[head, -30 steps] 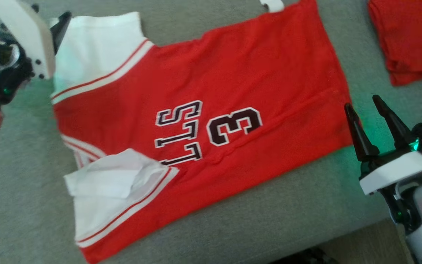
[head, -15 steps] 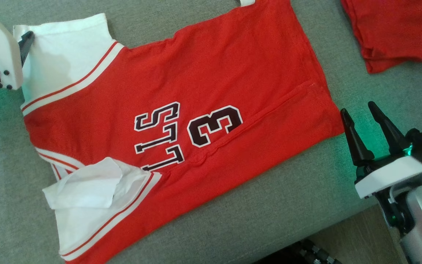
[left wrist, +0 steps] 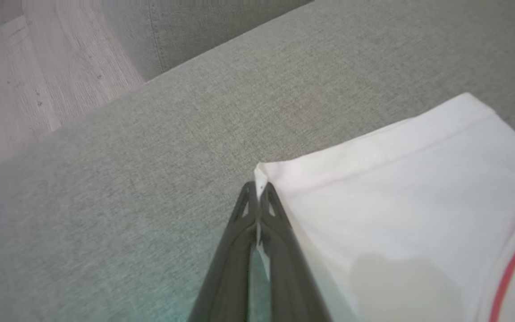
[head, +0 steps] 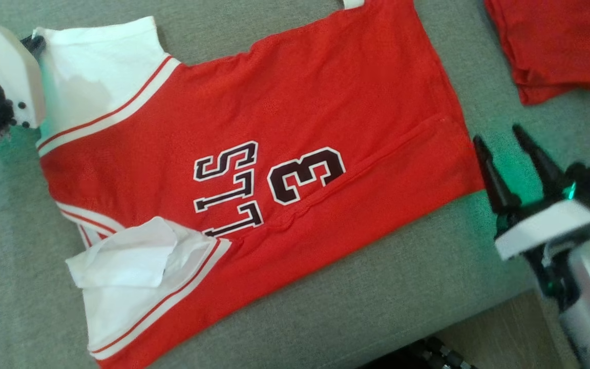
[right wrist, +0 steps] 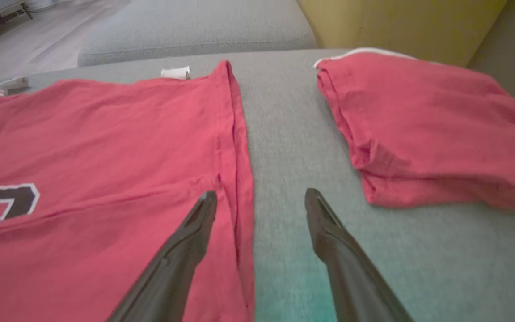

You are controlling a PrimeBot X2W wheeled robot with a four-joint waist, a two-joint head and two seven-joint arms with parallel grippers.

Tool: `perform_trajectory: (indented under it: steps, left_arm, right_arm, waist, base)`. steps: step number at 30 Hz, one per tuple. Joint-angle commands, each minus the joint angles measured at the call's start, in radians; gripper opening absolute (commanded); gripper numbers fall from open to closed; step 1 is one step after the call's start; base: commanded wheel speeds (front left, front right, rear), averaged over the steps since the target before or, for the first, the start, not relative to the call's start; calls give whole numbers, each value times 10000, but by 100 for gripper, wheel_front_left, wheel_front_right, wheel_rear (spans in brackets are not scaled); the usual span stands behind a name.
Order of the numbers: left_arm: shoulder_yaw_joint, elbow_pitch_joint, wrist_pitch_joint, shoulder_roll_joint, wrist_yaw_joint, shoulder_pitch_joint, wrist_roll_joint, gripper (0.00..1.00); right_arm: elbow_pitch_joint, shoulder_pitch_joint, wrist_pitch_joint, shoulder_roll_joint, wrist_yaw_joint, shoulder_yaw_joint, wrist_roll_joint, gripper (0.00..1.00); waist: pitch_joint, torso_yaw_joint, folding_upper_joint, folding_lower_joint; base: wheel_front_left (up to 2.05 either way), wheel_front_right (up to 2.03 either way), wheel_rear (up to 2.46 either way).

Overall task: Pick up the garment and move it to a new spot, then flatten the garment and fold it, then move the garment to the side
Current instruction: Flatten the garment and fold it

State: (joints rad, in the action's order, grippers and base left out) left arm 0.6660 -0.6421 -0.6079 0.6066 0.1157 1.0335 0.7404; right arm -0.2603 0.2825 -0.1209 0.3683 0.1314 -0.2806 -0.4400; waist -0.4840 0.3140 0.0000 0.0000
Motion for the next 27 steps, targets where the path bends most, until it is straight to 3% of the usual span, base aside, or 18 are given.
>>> perform_trajectory:
  steps: [1,7,17,21,27]
  left_arm:
    - [-335,193,120,392,28,286,-100,0]
    - [-56,291,612,91,94,507,-181,0]
    - [564,650,617,103,140,881,-238,0]
    - [786,858,587,104,144,1014,-249,0]
    - [1063,1143,572,144,147,1125,-191,0]
  right_arm:
    - [289,266,40,343,-7,-68,-36,100]
    - [-226,1980,1389,333,-7,-438,-315,100]
    - [-3268,5836,5098,-401,-7,-1912,-929,100]
    - [-4461,6823,5597,-509,-7,-2018,-506,100]
    - [-5838,7627,5406,-807,-7,-1793,166,100]
  waist:
    - [50,-67,0,0]
    - [174,-453,0,0]
    - [127,-1049,0,0]
    - [91,-1287,0,0]
    - [89,-1513,0,0]
  base:
    - [0,0,0]
    - [0,0,0]
    - [0,0,0]
    - [0,0,0]
    - [0,0,0]
